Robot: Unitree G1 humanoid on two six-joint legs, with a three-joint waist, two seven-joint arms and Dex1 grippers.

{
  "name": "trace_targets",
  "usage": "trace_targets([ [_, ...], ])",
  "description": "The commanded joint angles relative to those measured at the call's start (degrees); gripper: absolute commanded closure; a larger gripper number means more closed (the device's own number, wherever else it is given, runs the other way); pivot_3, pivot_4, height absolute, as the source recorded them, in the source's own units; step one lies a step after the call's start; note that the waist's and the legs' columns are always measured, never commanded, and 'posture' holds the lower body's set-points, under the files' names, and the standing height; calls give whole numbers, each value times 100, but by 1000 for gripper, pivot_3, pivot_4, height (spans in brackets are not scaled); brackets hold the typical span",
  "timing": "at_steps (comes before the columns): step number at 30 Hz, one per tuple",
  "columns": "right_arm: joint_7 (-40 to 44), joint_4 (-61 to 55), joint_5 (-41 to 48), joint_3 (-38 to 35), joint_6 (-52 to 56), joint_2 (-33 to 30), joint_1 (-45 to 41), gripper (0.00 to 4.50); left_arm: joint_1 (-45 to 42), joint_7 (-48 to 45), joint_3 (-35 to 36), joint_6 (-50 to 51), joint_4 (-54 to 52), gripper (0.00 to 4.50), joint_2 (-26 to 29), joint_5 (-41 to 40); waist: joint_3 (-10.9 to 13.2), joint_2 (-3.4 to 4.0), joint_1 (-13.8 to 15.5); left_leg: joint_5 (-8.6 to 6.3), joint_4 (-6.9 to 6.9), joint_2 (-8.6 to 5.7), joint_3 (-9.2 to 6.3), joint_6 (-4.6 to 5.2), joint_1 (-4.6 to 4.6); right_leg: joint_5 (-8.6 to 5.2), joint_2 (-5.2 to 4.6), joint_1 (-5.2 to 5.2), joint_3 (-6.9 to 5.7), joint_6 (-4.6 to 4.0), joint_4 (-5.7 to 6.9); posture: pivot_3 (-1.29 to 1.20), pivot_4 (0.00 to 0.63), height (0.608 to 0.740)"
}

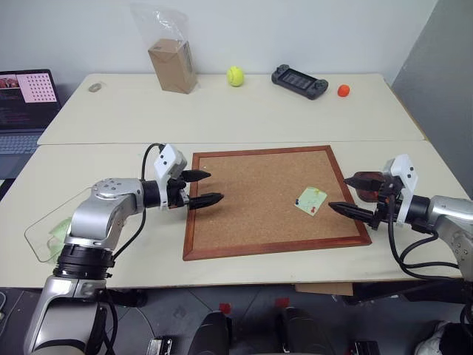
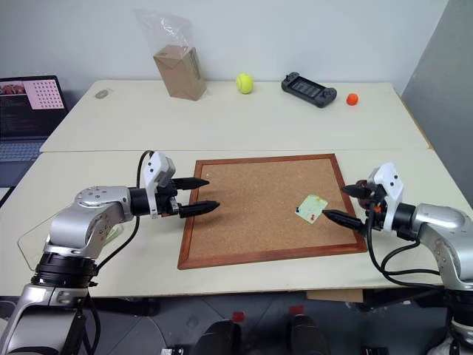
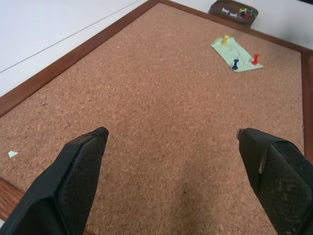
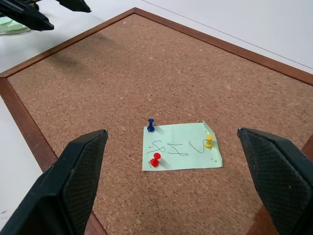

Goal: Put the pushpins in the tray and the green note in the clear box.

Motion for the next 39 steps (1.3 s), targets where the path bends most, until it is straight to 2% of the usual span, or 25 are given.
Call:
trace_targets([
  [1,10,-197,102,-67,-58,17,-89,2,-11,5,53,-180,-248,0,-46,31,0,0,1,0,0,0,0,0,0,0,0,0,0,0,0,0,150,740],
  [11,-77,-290,61,-134,-125,91,67,2,-173,134,74,-429,-68,0,-206,191,0,0,0,0,1,1,-4,0,2,0,3,0,-3,0,3,0,150,740],
  [21,35,-463,242,-269,-6,-12,286,2,-217,-617,105,90,-361,0,-175,-459,0,0,-1,0,2,1,-2,0,1,0,3,1,-3,0,4,0,150,740],
  [29,80,-590,424,-283,181,-84,380,2,-312,-881,-9,108,-408,0,-211,-489,0,0,-2,0,2,1,-3,0,3,0,4,1,-3,0,4,0,150,740],
  [34,-113,-543,323,-311,49,23,383,2,-457,-276,-12,-471,-103,0,-529,9,0,0,7,0,3,1,-3,0,2,0,4,2,-3,0,4,0,150,740],
  [37,-395,-487,186,-297,-72,191,311,2,-347,42,85,-556,-141,0,-861,-21,0,-1,11,0,6,0,-4,0,2,0,3,4,-4,1,3,0,150,740],
  [39,-524,-488,159,-296,-106,279,297,0,-167,73,94,-565,-286,367,-986,-104,0,-1,-2,0,6,-1,-2,0,0,1,2,2,-1,1,4,0,150,740],
])
